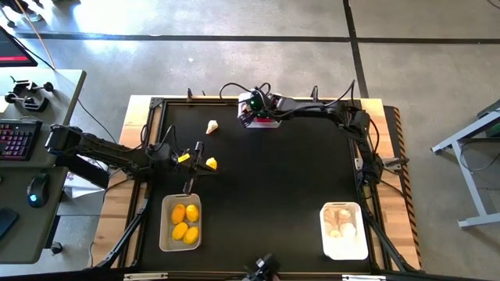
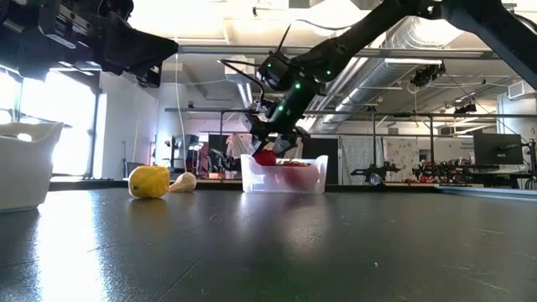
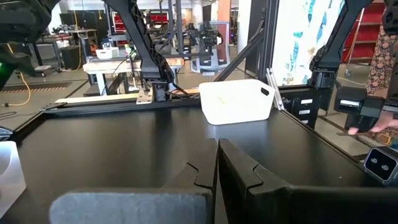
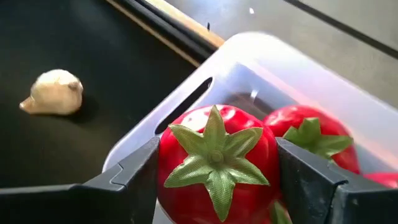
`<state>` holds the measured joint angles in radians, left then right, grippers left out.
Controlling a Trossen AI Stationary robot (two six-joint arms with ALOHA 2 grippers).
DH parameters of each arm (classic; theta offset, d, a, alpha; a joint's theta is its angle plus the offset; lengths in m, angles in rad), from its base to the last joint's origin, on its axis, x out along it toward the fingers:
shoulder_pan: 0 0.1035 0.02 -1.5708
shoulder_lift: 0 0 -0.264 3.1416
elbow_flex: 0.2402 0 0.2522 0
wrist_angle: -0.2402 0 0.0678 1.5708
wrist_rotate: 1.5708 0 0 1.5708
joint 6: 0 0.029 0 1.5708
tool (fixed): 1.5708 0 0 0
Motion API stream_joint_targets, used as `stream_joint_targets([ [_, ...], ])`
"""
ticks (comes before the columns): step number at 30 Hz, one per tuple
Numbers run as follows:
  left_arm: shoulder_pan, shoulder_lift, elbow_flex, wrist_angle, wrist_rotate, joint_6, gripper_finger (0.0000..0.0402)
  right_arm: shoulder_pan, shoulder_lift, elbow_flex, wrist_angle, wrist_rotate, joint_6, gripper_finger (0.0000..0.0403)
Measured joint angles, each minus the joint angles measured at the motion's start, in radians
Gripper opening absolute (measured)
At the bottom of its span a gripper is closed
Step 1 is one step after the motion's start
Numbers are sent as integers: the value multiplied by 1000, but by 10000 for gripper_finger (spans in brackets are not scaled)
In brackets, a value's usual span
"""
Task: Sort produce into baskets
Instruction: Put the red tomato into the transparent bin, then put the white garlic into the white bin
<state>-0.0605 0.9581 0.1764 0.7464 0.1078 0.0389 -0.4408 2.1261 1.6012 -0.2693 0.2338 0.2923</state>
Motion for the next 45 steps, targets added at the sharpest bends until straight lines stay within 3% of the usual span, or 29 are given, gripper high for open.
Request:
stream_joint_targets([
  [13, 0, 0, 0, 0, 0, 0, 0, 9, 2, 2, -33, 2, 15, 336],
  [21, 0, 0, 0, 0, 0, 0, 0, 25, 2, 84, -99, 3, -48, 340],
  [25, 0, 0, 0, -3, 0, 4, 0, 32, 2, 144, -176, 2, -114, 305],
  [28, 0, 0, 0, -7, 1, 31, 0, 39, 2, 165, -198, 2, -151, 257],
  [33, 0, 0, 0, -14, -71, -20, 0, 56, -3, 141, -145, 9, -204, 138],
  [38, 0, 0, 0, -38, -171, -35, 0, 86, -4, 32, 49, 20, -206, 15],
  [45, 0, 0, 0, -67, -287, -85, 0, 161, -97, -146, 260, 137, -176, 7],
])
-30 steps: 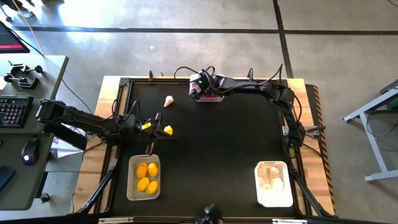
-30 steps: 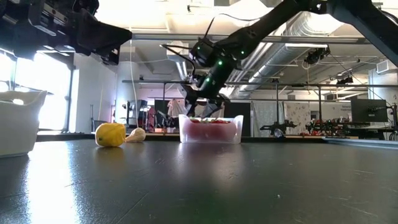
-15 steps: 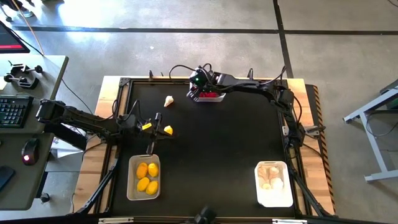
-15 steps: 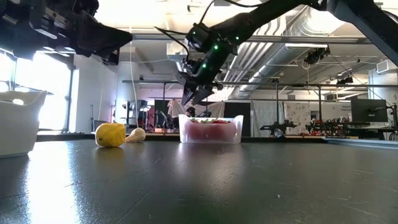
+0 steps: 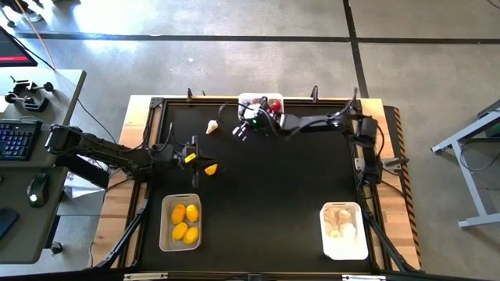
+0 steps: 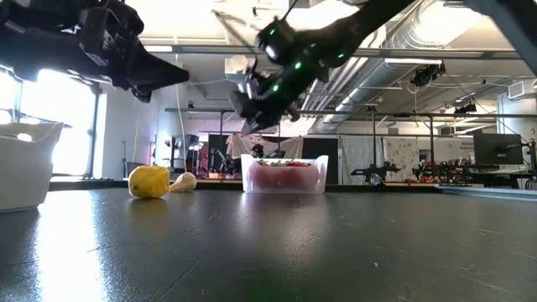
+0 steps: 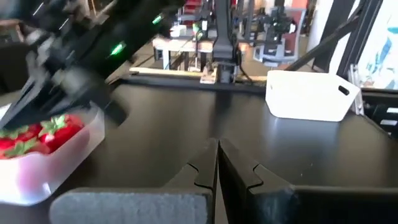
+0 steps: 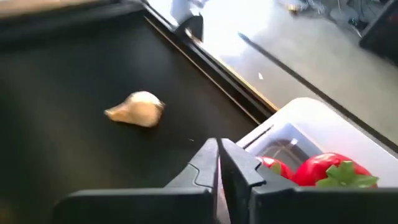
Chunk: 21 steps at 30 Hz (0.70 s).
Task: Sort produce into baskets
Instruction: Put the white garlic into the white bin
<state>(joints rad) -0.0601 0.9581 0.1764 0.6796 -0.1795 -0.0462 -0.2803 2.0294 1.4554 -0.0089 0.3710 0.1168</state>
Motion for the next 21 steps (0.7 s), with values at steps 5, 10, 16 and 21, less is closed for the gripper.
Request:
stream_joint_targets([
  [5, 1, 1, 0, -31, -10, -6, 0, 47, -139, -188, 143, 4, 25, 4],
  [10, 1, 4, 9, -66, 18, -34, 0, 98, -258, -361, 219, 6, 85, 2],
  [16, 2, 4, 99, -347, 54, -104, 0, 180, -335, -506, 218, 124, 182, 0],
  [21, 24, 4, 194, -639, -117, -119, 0, 243, -389, -589, 216, 232, 219, 0],
])
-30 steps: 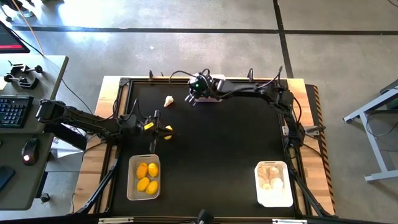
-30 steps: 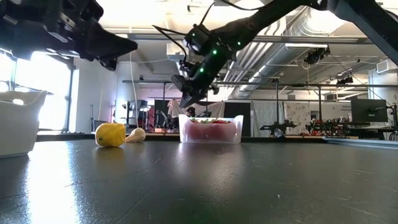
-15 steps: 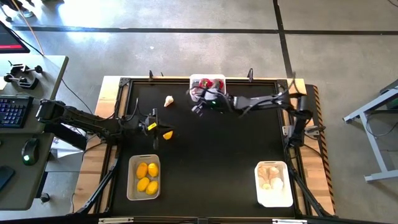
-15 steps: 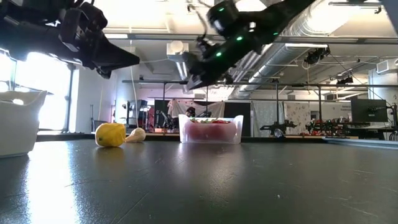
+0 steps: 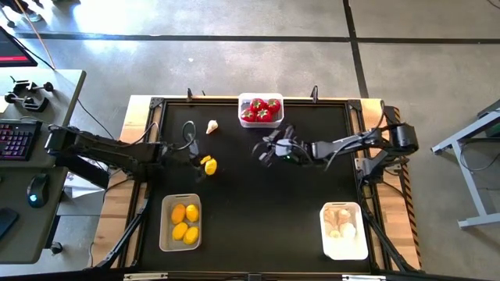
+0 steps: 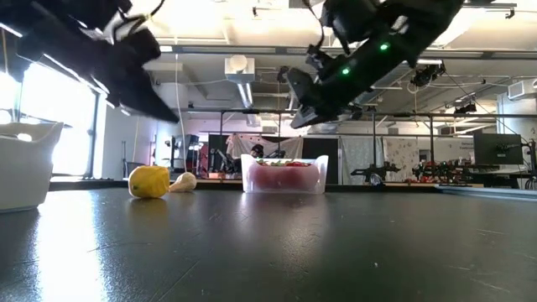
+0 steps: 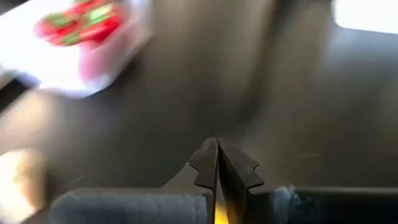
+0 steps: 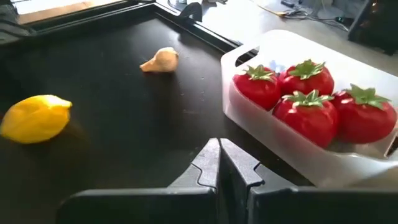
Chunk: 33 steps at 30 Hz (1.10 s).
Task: Sort produce into baskets
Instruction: Put the white garlic into the white bin
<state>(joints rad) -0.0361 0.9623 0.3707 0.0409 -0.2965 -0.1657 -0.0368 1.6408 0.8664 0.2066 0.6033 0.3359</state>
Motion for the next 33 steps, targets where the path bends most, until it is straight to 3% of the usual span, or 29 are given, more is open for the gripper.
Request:
stream_joint_targets([
  [3, 64, 0, 14, -100, -96, -13, 0, 15, -44, -39, 0, -7, 25, 0],
  [6, 167, 3, 14, -128, -101, -7, 0, 20, -76, -65, 1, -7, 56, 0],
  [12, 388, 79, 14, -94, 30, 98, 1, 24, -86, -73, 12, -4, 59, 0],
  [16, 469, 184, 14, -9, 54, 181, 12, 17, -86, -73, 15, -4, 49, 0],
  [22, 534, 327, 14, 160, 64, 164, 62, 17, -86, -73, 10, -5, 49, 0],
  [33, 608, 463, 14, 225, 53, 89, 170, 17, -85, -73, -2, -4, 47, 0],
])
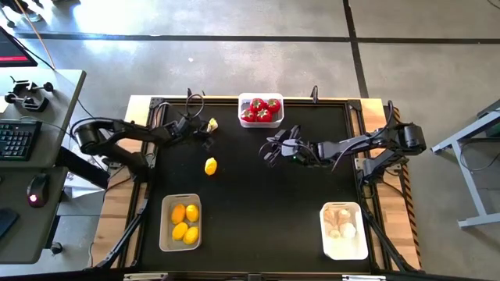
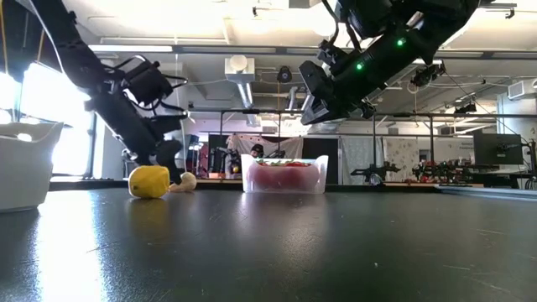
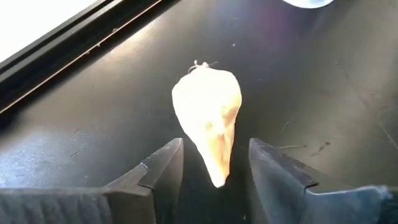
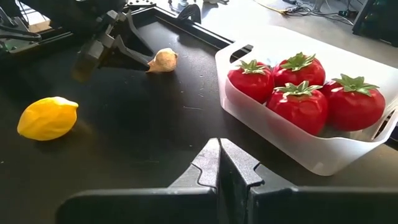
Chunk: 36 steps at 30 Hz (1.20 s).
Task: Sort produce into baskets
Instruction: Put the white garlic into the white bin
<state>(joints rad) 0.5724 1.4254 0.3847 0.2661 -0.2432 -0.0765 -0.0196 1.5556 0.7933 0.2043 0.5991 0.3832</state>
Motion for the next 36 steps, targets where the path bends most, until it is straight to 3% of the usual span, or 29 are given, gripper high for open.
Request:
stream_joint_targets([
  [8, 37, 112, 0, 121, 34, 8, 166, 0, 0, 0, 0, 0, -2, 0],
  [16, 64, 186, 1, 225, 104, 10, 82, 0, 0, 0, -1, 0, 1, 0],
  [21, 63, 156, -2, 235, 123, 35, 13, 0, 0, 0, -4, 0, -24, 0],
  [30, 26, 26, -24, 289, 308, 28, 8, 5, 2, 0, 53, -120, -43, 0],
  [36, -73, -45, -110, 560, 448, 26, 5, 31, 28, 0, 306, -213, -130, 12],
])
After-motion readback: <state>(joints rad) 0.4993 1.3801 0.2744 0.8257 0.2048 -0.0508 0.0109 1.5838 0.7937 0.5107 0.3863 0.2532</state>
